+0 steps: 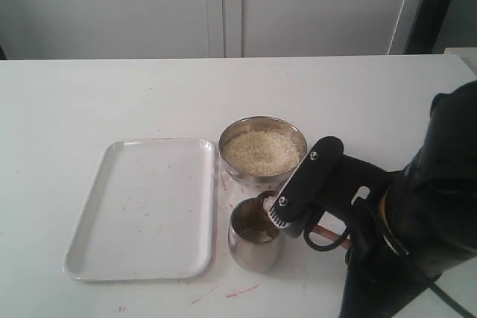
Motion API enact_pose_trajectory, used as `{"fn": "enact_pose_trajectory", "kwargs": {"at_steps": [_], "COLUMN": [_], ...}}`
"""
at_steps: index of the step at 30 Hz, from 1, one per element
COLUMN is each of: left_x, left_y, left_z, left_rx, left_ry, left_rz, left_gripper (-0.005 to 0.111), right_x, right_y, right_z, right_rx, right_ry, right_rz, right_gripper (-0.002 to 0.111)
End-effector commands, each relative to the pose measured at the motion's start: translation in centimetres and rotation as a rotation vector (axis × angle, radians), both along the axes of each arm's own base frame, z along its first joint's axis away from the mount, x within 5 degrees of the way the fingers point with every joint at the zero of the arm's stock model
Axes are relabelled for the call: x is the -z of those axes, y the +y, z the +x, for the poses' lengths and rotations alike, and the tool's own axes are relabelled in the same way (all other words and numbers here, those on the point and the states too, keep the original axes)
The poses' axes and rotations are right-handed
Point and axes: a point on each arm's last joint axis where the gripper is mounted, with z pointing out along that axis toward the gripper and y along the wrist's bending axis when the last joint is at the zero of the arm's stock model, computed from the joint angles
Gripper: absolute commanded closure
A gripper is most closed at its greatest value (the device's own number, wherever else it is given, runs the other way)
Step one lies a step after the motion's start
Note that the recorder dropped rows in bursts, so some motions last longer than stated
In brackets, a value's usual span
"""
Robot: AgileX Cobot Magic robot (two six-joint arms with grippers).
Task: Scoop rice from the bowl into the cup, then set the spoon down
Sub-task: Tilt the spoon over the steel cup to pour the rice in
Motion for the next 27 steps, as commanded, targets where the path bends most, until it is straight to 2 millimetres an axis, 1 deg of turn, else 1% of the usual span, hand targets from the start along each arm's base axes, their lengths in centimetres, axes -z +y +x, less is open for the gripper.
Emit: {"fn": "enact_pose_trajectory", "kwargs": {"at_steps": [1, 7, 17, 27], "left_x": [-0.2, -0.2, -0.2, -0.2], "left_y": [0.0, 0.0, 0.0, 0.0], "left_z": [0.0, 0.0, 0.0, 0.0], "left_rx": [0.007, 0.007, 0.007, 0.007], "left_ry": [-0.007, -0.007, -0.007, -0.007], "left_rz": [-0.011, -0.011, -0.011, -0.011], "left_gripper": [0.092, 0.092, 0.092, 0.092], "right_x": [0.5, 0.9, 1.6, 1.5], "right_y": [0.4, 1.4, 1.8, 2.8], "right_z": [0.0, -0.1, 0.1, -0.6], "right_rx": [-0.030, -0.071, -0.069, -0.109], "right_ry": [-0.045, -0.105, -0.147, -0.196], "right_rz": [-0.131, -0.183, -0.350, -0.346], "right_gripper": [0.108, 0.108, 0.108, 0.108]}}
